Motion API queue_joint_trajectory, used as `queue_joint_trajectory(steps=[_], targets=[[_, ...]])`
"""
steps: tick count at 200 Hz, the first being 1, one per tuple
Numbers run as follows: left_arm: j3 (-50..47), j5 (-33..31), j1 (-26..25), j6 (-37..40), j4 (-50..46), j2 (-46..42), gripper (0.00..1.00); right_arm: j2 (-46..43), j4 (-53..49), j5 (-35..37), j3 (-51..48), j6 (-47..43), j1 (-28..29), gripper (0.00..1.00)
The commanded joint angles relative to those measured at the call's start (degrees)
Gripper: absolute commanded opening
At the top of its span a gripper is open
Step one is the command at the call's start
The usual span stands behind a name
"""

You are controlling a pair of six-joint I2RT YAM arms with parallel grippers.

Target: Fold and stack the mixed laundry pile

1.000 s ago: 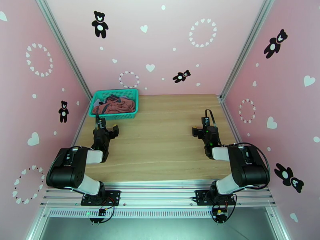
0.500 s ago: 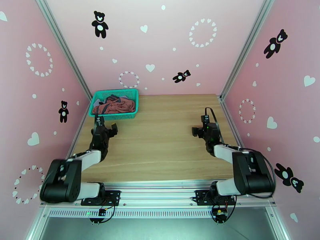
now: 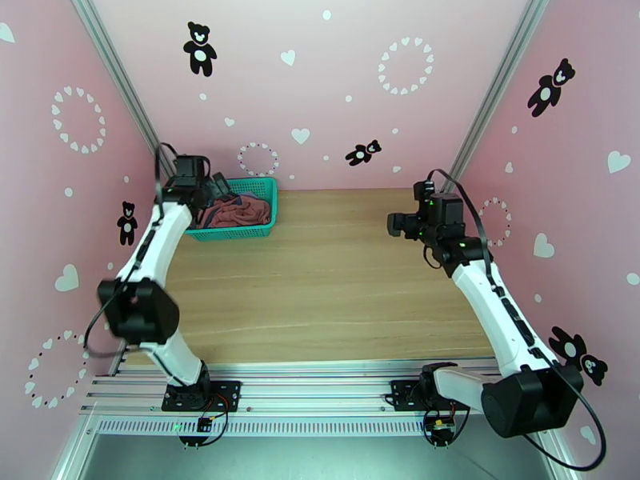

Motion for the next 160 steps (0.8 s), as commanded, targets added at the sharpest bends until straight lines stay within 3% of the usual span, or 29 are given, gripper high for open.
queue_joint_trajectory(steps=[1,32,84,160], targets=[[10.1,10.5,0.5,1.3,-8.6,8.5,0.90,1.2,-5.6,-1.6,1.5,1.9,0.9,0.98],[18.1,16.9,0.4,2.0,-6.6,17.8,0.86,2.7,-5.8,-1.7,1.4,2.1,1.7,0.98],[18.3,20.2,0.4,1.7,-3.0,20.8,0.83,3.4,-6.4,-0.7,1.5,1.8,2.3,0.97],[19.3,22.7,-0.1,1.8,1.0,22.9,0.38,4.9,-6.8,-0.9,2.7,1.8,3.3,0.96]])
